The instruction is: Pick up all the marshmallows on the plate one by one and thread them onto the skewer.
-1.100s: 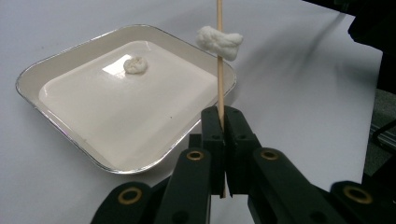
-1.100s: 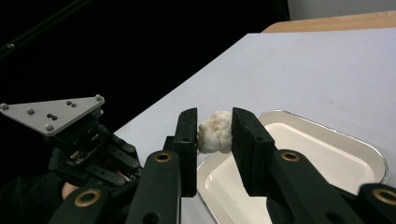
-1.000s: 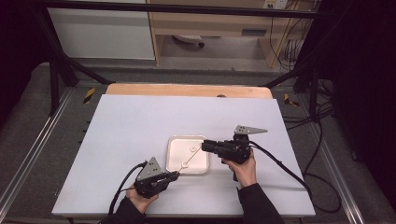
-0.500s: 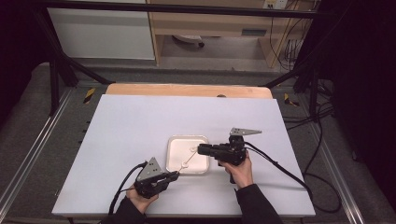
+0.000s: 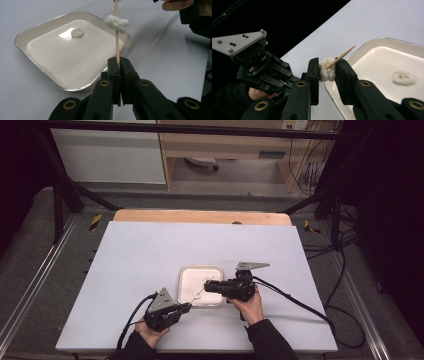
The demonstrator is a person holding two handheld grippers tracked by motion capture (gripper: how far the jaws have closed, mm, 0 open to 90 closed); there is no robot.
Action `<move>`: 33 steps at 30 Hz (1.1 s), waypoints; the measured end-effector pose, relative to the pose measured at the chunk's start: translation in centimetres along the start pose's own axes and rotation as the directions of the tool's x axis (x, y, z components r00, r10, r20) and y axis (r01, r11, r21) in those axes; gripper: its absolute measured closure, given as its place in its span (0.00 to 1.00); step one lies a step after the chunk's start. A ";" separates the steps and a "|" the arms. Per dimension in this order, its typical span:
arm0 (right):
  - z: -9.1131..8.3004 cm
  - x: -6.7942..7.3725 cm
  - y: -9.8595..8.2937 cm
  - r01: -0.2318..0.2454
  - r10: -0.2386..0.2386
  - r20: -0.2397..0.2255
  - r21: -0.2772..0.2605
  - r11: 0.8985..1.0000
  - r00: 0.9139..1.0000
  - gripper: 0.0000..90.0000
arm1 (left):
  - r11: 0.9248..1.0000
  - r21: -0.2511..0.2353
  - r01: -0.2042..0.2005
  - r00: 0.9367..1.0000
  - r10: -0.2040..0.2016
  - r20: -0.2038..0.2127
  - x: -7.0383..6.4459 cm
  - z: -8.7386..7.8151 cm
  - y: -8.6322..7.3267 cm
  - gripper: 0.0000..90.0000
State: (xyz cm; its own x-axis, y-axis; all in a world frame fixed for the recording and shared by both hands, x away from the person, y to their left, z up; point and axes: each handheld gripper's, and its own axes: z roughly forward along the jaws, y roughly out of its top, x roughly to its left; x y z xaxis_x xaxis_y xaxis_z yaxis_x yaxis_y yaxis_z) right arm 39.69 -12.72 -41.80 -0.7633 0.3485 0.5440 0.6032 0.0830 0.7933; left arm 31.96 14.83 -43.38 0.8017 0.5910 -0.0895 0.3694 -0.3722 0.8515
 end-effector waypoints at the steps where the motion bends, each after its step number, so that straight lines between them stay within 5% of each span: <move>1: 0.2 0.0 -0.1 0.002 -0.002 -0.001 0.008 1.000 1.000 0.83 | 1.000 0.001 0.002 1.000 -0.002 -0.001 0.0 0.0 0.0 0.97; 19: 1.2 0.1 -0.7 0.004 -0.003 -0.007 0.042 0.999 1.000 0.82 | 1.000 0.009 0.017 1.000 -0.017 0.002 0.2 0.2 0.0 0.97; 26: 0.4 0.4 0.0 0.059 -0.060 0.049 0.025 0.998 0.997 0.66 | 1.000 -0.003 0.028 1.000 -0.028 0.002 0.4 -0.1 0.0 0.97; 33: -0.5 0.3 0.5 0.134 -0.141 0.143 0.053 0.990 0.980 0.46 | 0.999 -0.014 0.037 0.999 -0.037 -0.009 0.9 -0.5 0.0 0.97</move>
State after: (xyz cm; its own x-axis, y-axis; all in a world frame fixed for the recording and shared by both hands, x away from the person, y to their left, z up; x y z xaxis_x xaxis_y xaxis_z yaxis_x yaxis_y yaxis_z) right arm 39.62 -13.06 -41.11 -0.7995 0.4633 0.3822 0.5066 0.1783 0.8435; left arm 32.45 15.66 -43.19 0.7835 0.6104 -0.1163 0.3920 -0.3403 0.8547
